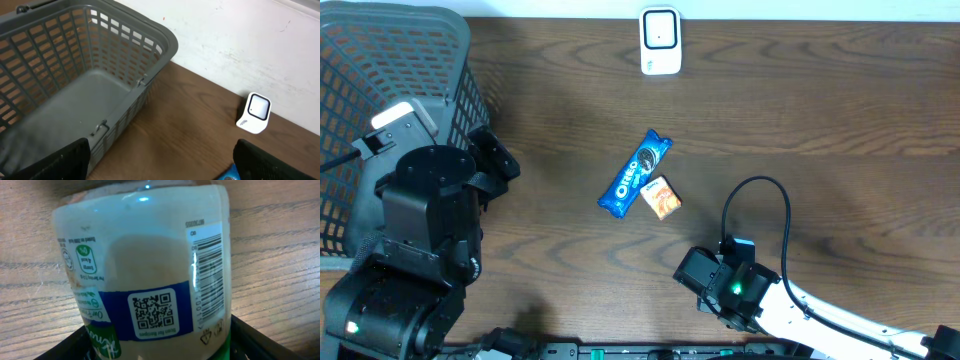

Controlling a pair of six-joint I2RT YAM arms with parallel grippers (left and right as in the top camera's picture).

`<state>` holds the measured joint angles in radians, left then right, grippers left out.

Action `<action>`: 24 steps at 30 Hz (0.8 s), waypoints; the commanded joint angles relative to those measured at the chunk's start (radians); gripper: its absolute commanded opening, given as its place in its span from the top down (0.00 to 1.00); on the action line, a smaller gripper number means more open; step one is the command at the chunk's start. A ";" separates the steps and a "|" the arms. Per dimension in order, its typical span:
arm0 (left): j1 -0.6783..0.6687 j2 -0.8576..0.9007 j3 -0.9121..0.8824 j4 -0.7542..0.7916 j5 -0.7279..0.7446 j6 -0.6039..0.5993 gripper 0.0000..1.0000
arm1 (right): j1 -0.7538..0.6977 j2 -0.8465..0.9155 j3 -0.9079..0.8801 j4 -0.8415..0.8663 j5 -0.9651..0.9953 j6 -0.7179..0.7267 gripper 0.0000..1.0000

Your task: Scan the item barcode

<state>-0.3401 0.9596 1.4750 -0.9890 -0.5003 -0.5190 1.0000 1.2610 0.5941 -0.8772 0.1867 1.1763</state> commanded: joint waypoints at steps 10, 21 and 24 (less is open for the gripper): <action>0.004 0.000 0.003 -0.002 -0.013 0.014 0.09 | -0.046 -0.014 0.138 -0.072 -0.233 -0.111 0.37; 0.004 0.000 0.003 -0.002 -0.013 0.014 0.09 | -0.204 -0.013 0.260 -0.246 -0.577 -0.263 0.37; 0.004 0.000 0.003 -0.002 -0.013 0.014 0.08 | -0.238 -0.013 0.260 -0.245 -0.623 -0.299 0.36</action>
<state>-0.3401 0.9596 1.4750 -0.9886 -0.5003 -0.5190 0.7925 1.2579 0.8402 -1.1194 -0.3286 0.9436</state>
